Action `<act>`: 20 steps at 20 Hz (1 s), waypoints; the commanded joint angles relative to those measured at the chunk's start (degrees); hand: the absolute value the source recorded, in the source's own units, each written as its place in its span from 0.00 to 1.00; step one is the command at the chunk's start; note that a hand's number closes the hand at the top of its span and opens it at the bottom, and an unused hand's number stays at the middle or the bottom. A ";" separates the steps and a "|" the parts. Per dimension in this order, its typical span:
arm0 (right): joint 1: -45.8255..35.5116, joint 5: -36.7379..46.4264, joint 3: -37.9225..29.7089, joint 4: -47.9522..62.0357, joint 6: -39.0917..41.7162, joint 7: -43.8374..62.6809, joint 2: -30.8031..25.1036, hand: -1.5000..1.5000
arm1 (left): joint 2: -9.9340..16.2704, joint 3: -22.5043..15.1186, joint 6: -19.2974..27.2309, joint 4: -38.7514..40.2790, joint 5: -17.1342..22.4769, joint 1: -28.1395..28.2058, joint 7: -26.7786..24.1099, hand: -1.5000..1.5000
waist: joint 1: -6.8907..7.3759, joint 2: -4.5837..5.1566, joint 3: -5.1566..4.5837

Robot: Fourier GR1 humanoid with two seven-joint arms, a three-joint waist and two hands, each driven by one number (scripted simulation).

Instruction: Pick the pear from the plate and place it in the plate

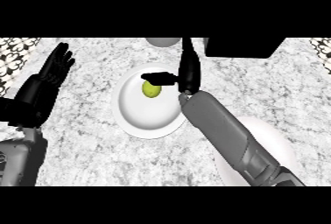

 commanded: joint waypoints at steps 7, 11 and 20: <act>17.60 -2.30 -5.55 -15.64 10.74 -8.96 -10.26 0.00 | 0.71 2.77 -0.92 1.22 0.14 2.07 -1.88 0.50 | -2.38 -0.53 -0.03; 23.05 -0.55 -5.27 -26.13 13.42 -5.17 -15.43 0.00 | -0.06 2.06 -0.97 0.01 0.08 1.13 0.00 0.50 | -2.55 -0.62 -0.05; 32.63 -1.80 -13.33 -32.14 23.11 -8.69 -21.12 0.00 | -3.69 -0.49 1.05 0.02 -3.41 1.88 -0.42 0.50 | -2.15 -0.42 -0.04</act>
